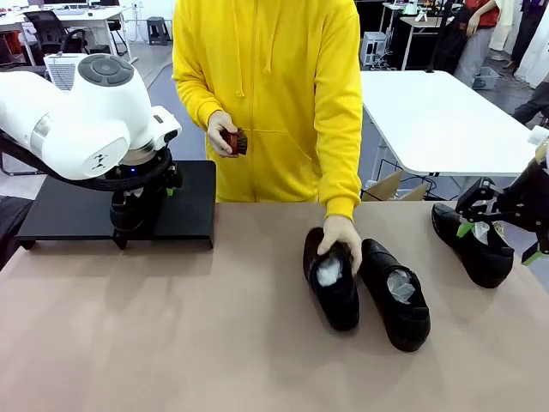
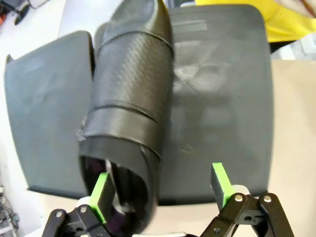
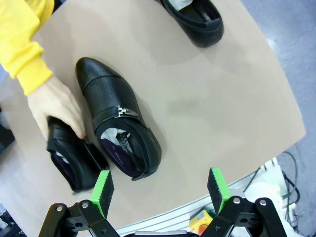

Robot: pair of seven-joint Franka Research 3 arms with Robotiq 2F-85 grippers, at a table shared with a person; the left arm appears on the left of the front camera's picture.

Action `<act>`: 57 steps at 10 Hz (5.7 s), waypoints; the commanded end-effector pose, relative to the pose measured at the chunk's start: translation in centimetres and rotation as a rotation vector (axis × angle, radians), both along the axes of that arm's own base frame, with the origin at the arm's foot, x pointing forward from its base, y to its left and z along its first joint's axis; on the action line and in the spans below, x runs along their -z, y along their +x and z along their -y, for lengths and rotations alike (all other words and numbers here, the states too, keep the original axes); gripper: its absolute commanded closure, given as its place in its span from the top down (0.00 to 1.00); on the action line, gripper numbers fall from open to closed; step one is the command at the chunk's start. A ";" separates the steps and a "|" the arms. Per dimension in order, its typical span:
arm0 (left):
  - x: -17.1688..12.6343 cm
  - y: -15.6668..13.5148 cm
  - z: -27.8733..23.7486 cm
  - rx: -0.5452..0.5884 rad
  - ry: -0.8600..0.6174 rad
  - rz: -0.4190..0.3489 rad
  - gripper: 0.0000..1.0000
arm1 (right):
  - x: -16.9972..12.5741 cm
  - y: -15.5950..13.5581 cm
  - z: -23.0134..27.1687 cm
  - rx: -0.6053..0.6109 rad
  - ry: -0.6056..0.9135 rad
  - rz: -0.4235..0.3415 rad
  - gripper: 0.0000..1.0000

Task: Organize the shoes by placing them on the stand.
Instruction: Pick up one Shoe and place it in the middle of the table.

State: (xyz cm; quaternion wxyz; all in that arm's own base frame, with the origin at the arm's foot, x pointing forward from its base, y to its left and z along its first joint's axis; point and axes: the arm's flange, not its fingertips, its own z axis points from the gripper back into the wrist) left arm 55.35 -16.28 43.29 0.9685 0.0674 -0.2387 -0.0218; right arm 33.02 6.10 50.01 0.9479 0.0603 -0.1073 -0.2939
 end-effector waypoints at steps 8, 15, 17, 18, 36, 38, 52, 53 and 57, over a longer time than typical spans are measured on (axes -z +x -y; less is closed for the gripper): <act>-8.3 -12.1 -0.6 0.205 -0.169 -0.344 1.00 | -5.3 -9.1 2.1 -0.292 0.036 -0.118 1.00; -7.8 -12.5 -0.5 0.185 -0.162 -0.332 1.00 | -4.9 -10.4 -0.2 -0.445 0.093 -0.127 1.00; -7.8 -12.5 -0.5 0.185 -0.162 -0.332 1.00 | -4.9 -10.4 -0.2 -0.445 0.093 -0.127 1.00; -7.8 -12.5 -0.5 0.185 -0.162 -0.332 1.00 | -4.9 -10.4 -0.2 -0.445 0.093 -0.127 1.00; -7.8 -12.5 -0.5 0.185 -0.162 -0.332 1.00 | -5.2 0.1 9.1 -0.909 -0.122 -0.155 1.00; -7.8 -12.5 -0.5 0.185 -0.162 -0.332 1.00 | -5.2 0.5 9.0 -0.897 -0.126 -0.165 1.00; -7.8 -12.5 -0.5 0.185 -0.162 -0.332 1.00 | 10.0 18.9 7.8 -0.638 -0.133 -0.149 1.00; -7.8 -12.5 -0.5 0.185 -0.162 -0.332 1.00 | 10.8 19.3 8.1 -0.618 -0.149 -0.144 1.00; -7.8 -12.5 -0.5 0.185 -0.162 -0.332 1.00 | 13.8 21.0 7.5 -0.584 -0.200 -0.120 1.00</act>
